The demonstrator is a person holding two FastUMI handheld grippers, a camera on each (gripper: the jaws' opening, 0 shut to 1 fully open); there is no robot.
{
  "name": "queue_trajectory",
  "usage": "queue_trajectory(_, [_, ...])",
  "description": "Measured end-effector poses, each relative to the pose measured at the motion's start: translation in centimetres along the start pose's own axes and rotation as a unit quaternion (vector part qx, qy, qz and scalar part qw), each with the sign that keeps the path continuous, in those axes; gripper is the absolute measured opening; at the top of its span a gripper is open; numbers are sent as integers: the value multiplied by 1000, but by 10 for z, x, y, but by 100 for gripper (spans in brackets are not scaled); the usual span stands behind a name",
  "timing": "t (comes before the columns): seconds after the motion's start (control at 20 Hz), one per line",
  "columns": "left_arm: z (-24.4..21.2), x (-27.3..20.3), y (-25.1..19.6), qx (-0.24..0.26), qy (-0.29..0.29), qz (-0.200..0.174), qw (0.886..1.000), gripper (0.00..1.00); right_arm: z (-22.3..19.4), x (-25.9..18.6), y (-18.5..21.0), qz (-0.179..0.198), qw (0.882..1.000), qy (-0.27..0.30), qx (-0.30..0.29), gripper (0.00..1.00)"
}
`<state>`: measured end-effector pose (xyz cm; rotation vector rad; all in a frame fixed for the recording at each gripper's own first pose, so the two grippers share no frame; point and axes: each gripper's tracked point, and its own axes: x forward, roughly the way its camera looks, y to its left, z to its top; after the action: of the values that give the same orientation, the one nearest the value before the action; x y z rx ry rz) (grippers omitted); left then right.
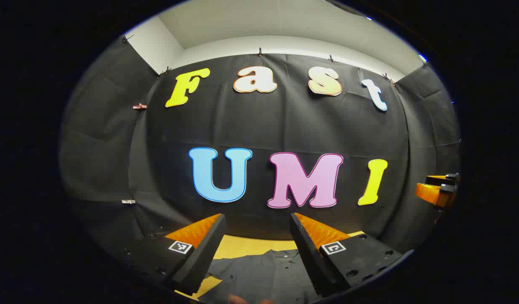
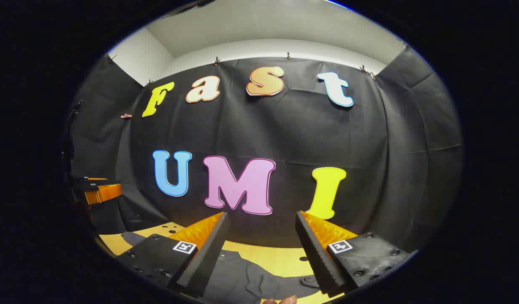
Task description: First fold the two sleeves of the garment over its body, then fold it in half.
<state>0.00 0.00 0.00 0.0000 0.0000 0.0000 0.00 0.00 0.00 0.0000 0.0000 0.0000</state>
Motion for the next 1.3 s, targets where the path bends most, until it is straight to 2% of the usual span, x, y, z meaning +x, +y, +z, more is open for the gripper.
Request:
queue_trajectory(0.1, [-2, 6, -11, 3, 4, -7, 1000, 95, -2, 5, -8, -6, 1000, -4, 8, 100])
queue_trajectory(0.25, [-8, 13, -19, 4, 8, -19, 1000, 95, -7, 8, -15, -15, 1000, -2, 8, 100])
queue_trajectory(0.4, [-9, 24, -24, 7, 16, -33, 999, 95, -6, 4, -20, -30, 1000, -3, 10, 92])
queue_trajectory(0.45, [-9, 26, -23, 11, 19, -37, 999, 95, -5, 3, -20, -34, 999, -3, 11, 100])
queue_trajectory(0.5, [-9, 28, -22, 15, 18, -40, 999, 95, -6, 2, -18, -37, 999, -2, 9, 97])
queue_trajectory(0.75, [-11, 29, -19, 20, 20, -51, 998, 95, -6, -1, -10, -42, 999, 3, -2, 98])
queue_trajectory(0.8, [-14, 28, -18, 19, 22, -52, 998, 95, -6, -1, -8, -41, 999, 3, 1, 95])
queue_trajectory(0.95, [-14, 30, -17, 15, 22, -55, 998, 95, -8, 0, -7, -44, 999, 6, -2, 98])
queue_trajectory(1.15, [-21, 29, -17, 15, 29, -54, 998, 95, -27, 7, -23, -54, 998, 23, -29, 98])
queue_trajectory(1.3, [-27, 28, -17, 11, 34, -49, 998, 95, -58, 16, -48, -56, 996, 45, -60, 98])
